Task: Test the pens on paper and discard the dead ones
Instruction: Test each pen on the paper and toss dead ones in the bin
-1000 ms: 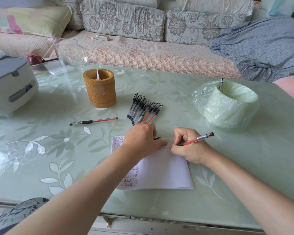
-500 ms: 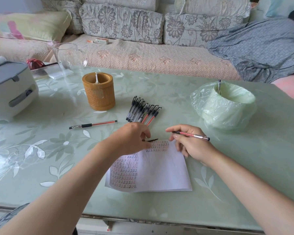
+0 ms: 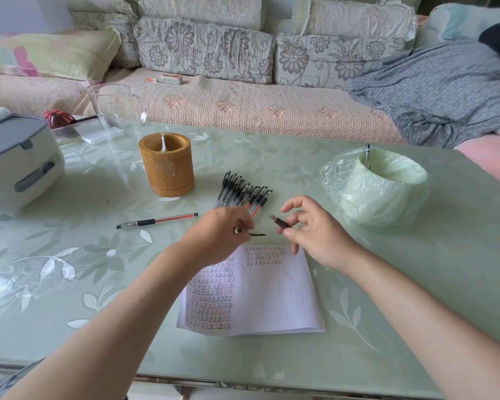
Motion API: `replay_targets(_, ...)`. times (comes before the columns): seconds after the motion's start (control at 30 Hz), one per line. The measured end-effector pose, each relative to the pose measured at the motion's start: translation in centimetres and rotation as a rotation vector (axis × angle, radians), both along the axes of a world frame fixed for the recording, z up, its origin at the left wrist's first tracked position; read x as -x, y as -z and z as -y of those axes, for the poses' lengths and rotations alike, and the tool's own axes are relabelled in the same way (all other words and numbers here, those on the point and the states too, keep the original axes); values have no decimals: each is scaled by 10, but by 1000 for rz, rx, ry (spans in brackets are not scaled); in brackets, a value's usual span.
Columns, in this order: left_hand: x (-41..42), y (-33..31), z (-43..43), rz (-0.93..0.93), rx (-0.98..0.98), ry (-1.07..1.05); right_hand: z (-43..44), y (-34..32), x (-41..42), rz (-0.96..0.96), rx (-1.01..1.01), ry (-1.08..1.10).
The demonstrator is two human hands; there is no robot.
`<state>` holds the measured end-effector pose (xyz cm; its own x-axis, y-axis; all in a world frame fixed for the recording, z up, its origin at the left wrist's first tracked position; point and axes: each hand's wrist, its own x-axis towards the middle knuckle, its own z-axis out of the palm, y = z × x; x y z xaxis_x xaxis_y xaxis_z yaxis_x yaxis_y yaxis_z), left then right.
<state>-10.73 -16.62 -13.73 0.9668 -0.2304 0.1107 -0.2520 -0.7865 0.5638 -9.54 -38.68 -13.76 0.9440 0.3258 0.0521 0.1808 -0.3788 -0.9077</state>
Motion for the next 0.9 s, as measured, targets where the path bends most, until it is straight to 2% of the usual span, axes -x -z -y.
replay_targets(0.13,-1,-2,-2,-13,36,-22,-4,5,-2,162,328,81)
replay_targets(0.2,-1,-2,-2,-15,39,-38,-6,5,-1,185,410,98)
replay_targets(0.3,-1,-2,-2,-15,38,-39,-6,2,1,194,475,104)
replay_targets(0.5,2,-2,4,-26,76,33,-6,1,3,226,472,9)
replay_targets(0.6,3,0,11,-50,175,25,-9,0,6,338,547,-52)
replay_targets(0.7,7,-1,19,-164,363,21,-8,-2,10,567,740,-80)
replay_targets(0.77,12,-4,24,-257,501,9,-6,-2,10,634,817,-83)
replay_targets(0.9,16,-8,30,-447,625,-17,-6,1,7,783,821,10)
